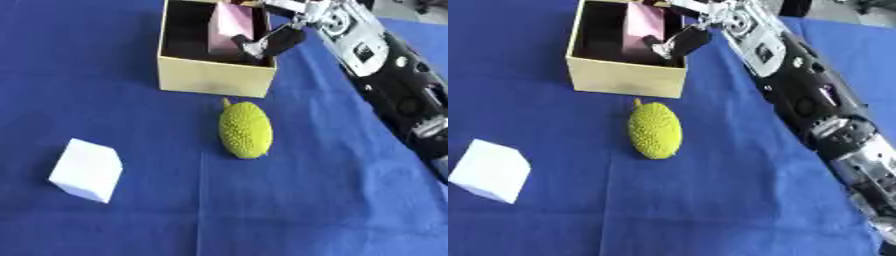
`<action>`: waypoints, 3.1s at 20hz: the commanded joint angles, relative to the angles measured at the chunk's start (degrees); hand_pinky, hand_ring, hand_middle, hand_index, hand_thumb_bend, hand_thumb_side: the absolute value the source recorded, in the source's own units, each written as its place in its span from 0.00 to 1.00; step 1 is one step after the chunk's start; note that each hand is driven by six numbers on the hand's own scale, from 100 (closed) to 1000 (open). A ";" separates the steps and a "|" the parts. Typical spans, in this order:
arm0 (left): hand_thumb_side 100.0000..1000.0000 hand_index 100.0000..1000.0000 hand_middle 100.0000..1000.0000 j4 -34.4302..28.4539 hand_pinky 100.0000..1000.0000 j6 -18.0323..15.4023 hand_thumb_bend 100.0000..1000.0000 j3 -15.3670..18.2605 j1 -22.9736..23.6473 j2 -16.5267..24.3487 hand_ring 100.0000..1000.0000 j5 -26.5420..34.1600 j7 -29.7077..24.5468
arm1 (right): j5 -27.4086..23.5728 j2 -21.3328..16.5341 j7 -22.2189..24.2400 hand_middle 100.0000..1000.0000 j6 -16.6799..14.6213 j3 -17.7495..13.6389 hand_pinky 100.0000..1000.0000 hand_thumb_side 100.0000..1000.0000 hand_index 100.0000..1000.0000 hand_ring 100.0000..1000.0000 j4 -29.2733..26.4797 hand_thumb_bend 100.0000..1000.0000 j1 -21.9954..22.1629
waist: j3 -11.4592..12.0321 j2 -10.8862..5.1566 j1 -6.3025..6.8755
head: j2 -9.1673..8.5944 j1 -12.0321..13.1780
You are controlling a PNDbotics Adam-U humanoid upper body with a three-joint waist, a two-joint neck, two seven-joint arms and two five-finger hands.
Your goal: Pick up objects on the table and place them in the box.
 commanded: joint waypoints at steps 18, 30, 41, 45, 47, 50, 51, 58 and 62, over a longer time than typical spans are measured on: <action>0.54 0.76 0.59 -1.08 0.83 0.76 0.00 0.16 -0.38 0.37 0.69 1.04 -1.58 | -0.86 -0.56 3.40 0.93 -1.06 -1.02 1.00 0.28 1.00 1.00 -1.47 0.00 -0.78 | -0.30 -1.83 0.31 | 0.17 0.21; 0.55 0.76 0.59 -1.08 0.83 1.04 0.00 0.13 -0.30 0.23 0.70 1.05 -1.76 | -3.73 -0.32 3.18 0.88 -0.09 -1.25 1.00 0.32 1.00 1.00 -2.97 0.00 -0.96 | -0.59 -2.16 0.44 | 0.08 0.49; 0.54 0.76 0.59 -1.08 0.82 1.12 0.00 0.23 1.90 2.96 0.70 0.04 0.39 | -15.51 -3.10 -1.49 0.70 3.12 -3.35 1.00 0.34 0.95 0.95 -15.30 0.00 -0.40 | -4.91 -5.38 2.31 | 2.06 4.49; 0.54 0.76 0.59 -1.08 0.82 0.86 0.00 0.20 1.82 3.56 0.70 -0.38 1.21 | -23.32 -6.91 -2.84 0.65 5.19 -4.53 1.00 0.36 0.92 0.92 -22.83 0.00 3.43 | -5.81 -6.20 2.91 | 3.50 5.92; 0.53 0.76 0.59 -1.08 0.82 0.74 0.00 0.32 2.01 4.15 0.70 -0.72 1.88 | -26.32 -9.78 -4.27 0.64 5.86 -5.49 0.99 0.36 0.91 0.91 -28.23 0.00 7.12 | -6.23 -6.35 3.07 | 4.57 6.47; 0.53 0.76 0.60 -1.08 0.82 0.72 0.00 0.41 2.14 5.12 0.70 -1.45 2.77 | -29.28 -13.80 -7.85 0.63 7.36 -7.57 0.99 0.37 0.90 0.90 -36.14 0.00 13.18 | -6.52 -6.21 3.38 | 5.75 7.48; 0.53 0.76 0.60 -1.08 0.82 0.69 0.00 0.45 2.17 5.51 0.70 -1.77 3.07 | -30.25 -14.91 -9.37 0.62 7.84 -8.47 0.99 0.38 0.90 0.90 -38.73 0.00 15.25 | -6.62 -6.13 3.52 | 5.83 7.78; 0.52 0.77 0.61 -1.08 0.82 1.70 0.00 0.50 2.81 9.47 0.71 -4.75 5.70 | -34.37 -19.45 -17.43 0.60 4.73 -13.40 0.97 0.43 0.88 0.88 -46.00 0.00 26.43 | -7.65 -5.79 4.36 | 6.19 9.07; 0.49 0.79 0.64 -1.08 0.82 4.02 0.00 -0.23 2.83 13.97 0.73 -9.28 5.83 | -34.65 -19.69 -20.87 0.59 0.70 -15.63 0.97 0.44 0.87 0.87 -46.07 0.00 31.52 | -8.45 -5.81 4.95 | 6.30 9.46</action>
